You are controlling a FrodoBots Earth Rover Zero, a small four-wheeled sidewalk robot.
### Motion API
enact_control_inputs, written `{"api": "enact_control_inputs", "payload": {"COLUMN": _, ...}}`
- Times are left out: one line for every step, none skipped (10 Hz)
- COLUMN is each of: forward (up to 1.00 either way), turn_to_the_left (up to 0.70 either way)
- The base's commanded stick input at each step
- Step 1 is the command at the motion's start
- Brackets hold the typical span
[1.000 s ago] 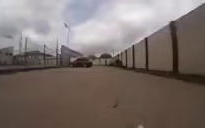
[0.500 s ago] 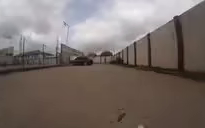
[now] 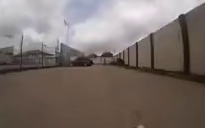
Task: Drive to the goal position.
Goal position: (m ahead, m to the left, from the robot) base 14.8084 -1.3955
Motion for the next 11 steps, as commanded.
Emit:
{"api": "enact_control_inputs", "payload": {"forward": 0.7, "turn_to_the_left": 0.02}}
{"api": "enact_control_inputs", "payload": {"forward": 0.7, "turn_to_the_left": 0.02}}
{"api": "enact_control_inputs", "payload": {"forward": 0.7, "turn_to_the_left": 0.02}}
{"api": "enact_control_inputs", "payload": {"forward": 0.7, "turn_to_the_left": 0.02}}
{"api": "enact_control_inputs", "payload": {"forward": 0.7, "turn_to_the_left": 0.02}}
{"api": "enact_control_inputs", "payload": {"forward": 0.7, "turn_to_the_left": 0.0}}
{"api": "enact_control_inputs", "payload": {"forward": 0.7, "turn_to_the_left": 0.0}}
{"api": "enact_control_inputs", "payload": {"forward": 0.7, "turn_to_the_left": 0.0}}
{"api": "enact_control_inputs", "payload": {"forward": 0.7, "turn_to_the_left": 0.0}}
{"api": "enact_control_inputs", "payload": {"forward": 0.7, "turn_to_the_left": 0.0}}
{"api": "enact_control_inputs", "payload": {"forward": 0.7, "turn_to_the_left": 0.0}}
